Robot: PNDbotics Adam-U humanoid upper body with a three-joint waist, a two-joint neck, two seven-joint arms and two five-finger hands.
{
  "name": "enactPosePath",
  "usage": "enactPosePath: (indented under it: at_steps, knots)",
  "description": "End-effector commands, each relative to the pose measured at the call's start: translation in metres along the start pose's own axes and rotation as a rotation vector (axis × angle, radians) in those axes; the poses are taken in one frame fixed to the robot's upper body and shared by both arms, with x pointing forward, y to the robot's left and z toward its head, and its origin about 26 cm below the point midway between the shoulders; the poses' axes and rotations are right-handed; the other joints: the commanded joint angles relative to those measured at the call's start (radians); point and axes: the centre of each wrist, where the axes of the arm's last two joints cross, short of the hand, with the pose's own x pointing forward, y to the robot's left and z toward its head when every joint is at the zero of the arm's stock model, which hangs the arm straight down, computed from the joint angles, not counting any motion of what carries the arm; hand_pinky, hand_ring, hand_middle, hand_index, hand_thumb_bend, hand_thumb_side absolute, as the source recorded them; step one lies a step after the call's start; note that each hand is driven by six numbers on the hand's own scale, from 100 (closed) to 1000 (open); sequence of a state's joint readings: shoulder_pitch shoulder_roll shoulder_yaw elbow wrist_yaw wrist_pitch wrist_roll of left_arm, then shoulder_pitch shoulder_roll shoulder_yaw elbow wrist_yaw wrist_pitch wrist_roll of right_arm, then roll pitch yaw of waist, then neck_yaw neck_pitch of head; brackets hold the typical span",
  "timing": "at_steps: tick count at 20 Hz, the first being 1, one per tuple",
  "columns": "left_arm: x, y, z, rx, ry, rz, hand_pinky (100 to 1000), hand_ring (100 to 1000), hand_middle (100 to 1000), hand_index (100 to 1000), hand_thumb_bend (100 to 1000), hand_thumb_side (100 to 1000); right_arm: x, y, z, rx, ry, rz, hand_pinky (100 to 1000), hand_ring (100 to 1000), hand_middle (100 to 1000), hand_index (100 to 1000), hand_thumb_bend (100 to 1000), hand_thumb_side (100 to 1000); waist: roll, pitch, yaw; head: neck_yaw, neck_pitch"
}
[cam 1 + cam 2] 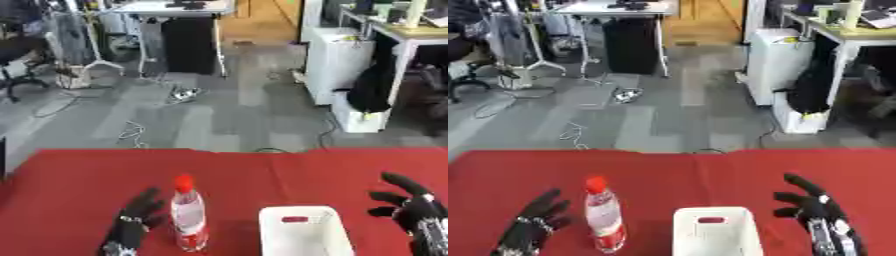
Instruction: Pick up objects on the table and place them in the box.
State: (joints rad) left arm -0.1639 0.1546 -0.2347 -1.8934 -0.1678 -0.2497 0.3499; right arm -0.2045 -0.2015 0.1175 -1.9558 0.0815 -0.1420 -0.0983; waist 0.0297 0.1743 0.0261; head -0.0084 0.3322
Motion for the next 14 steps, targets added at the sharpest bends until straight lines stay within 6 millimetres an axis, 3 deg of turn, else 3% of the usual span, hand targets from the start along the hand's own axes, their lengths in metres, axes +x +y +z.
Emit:
enactPosePath:
  at_steps: [1, 9, 13, 14]
  knots:
    - [0.007, 0.001, -0.005, 0.012, -0.047, -0.008, 747, 834, 850, 885, 114, 1000, 0.009, -0.003, -0.004, -0.015, -0.042, 0.009, 616, 716, 826, 860, 100, 839, -0.003, -0.019, 0.000, 0.006, 0.002]
    - [0.006, 0.001, -0.004, 0.020, -0.039, -0.007, 741, 830, 847, 884, 109, 1000, 0.008, -0.003, -0.003, -0.016, -0.031, 0.012, 612, 708, 821, 858, 100, 828, -0.002, -0.021, 0.001, 0.029, 0.039]
    - [0.005, 0.004, -0.010, 0.019, -0.032, -0.024, 741, 831, 848, 883, 144, 971, 0.005, -0.004, -0.002, -0.017, -0.020, 0.020, 608, 700, 814, 857, 100, 853, -0.001, -0.020, 0.001, 0.043, 0.045]
    - [0.003, 0.008, -0.014, 0.028, -0.018, -0.039, 732, 831, 850, 884, 215, 902, 0.004, -0.005, -0.001, -0.016, -0.016, 0.025, 607, 697, 813, 856, 100, 834, 0.000, -0.023, 0.002, 0.049, 0.047]
